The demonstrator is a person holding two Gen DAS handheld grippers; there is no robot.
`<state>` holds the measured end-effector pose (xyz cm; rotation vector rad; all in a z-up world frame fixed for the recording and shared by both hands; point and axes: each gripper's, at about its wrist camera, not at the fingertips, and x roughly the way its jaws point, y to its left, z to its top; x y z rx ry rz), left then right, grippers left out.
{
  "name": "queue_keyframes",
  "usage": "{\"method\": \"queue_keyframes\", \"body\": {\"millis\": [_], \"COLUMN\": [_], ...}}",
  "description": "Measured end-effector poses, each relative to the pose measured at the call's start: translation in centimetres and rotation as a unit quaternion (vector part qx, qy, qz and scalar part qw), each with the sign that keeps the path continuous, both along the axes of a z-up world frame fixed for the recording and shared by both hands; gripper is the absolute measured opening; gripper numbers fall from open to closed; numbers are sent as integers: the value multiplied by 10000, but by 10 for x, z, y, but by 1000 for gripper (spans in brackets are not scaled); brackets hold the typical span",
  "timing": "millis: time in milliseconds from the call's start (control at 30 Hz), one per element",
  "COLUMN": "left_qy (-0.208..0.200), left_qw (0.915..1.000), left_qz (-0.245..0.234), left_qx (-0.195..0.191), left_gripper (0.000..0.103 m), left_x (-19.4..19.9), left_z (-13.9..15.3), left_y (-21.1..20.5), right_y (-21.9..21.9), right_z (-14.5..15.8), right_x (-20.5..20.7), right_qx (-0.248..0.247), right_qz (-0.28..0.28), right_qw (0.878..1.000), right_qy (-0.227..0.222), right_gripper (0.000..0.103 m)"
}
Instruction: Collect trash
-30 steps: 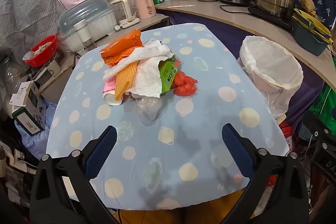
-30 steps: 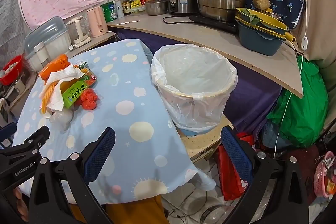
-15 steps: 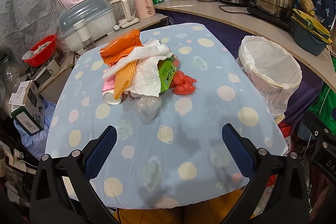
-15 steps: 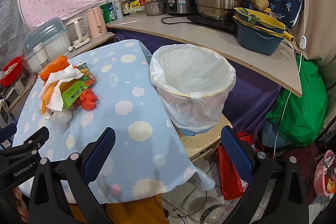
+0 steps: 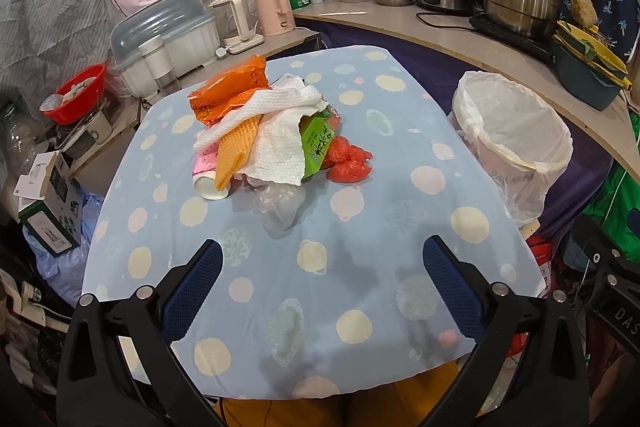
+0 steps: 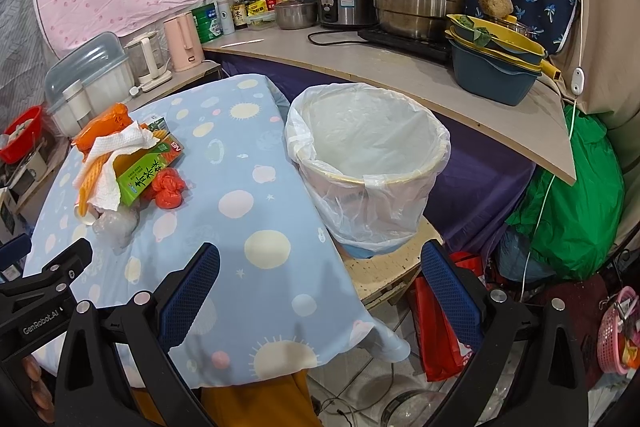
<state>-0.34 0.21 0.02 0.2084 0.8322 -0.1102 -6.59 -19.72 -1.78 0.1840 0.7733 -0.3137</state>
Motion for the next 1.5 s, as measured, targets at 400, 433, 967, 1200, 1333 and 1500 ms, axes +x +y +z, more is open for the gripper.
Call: {"method": "queue_keyframes", "body": {"millis": [400,433,967,1200,1333,1500], "left_qy": [-26,-28,-4,-41,-54,-171], "left_qw": [10000,10000,9999,9999,9999,9998], "left_qz": [-82,-88,-100,-77,-70,-91], "left_qx": [-49,-37,93,76,85,31], "left_gripper": [96,96,96,96,96,96], "left_x": [-1,-1,-3,-4,-3,-4], "left_z": [1,1,-4,-2,-2,1], "left_y": [-1,-1,-3,-2,-1,-2], "right_y": [1,1,2,3,3,4], "right_z": [0,0,0,0,0,1], "right_x": [-1,-1,-1,-1,-1,0], "right_qx": [-1,-3,-12,-6,-15,-18], "right_qz": [3,0,-2,5,9,12], "right_qw": [10000,10000,10000,10000,10000,10000], "right_qy": [-3,-3,-4,-6,-7,-8], "right_gripper": [96,96,96,96,96,96]}}
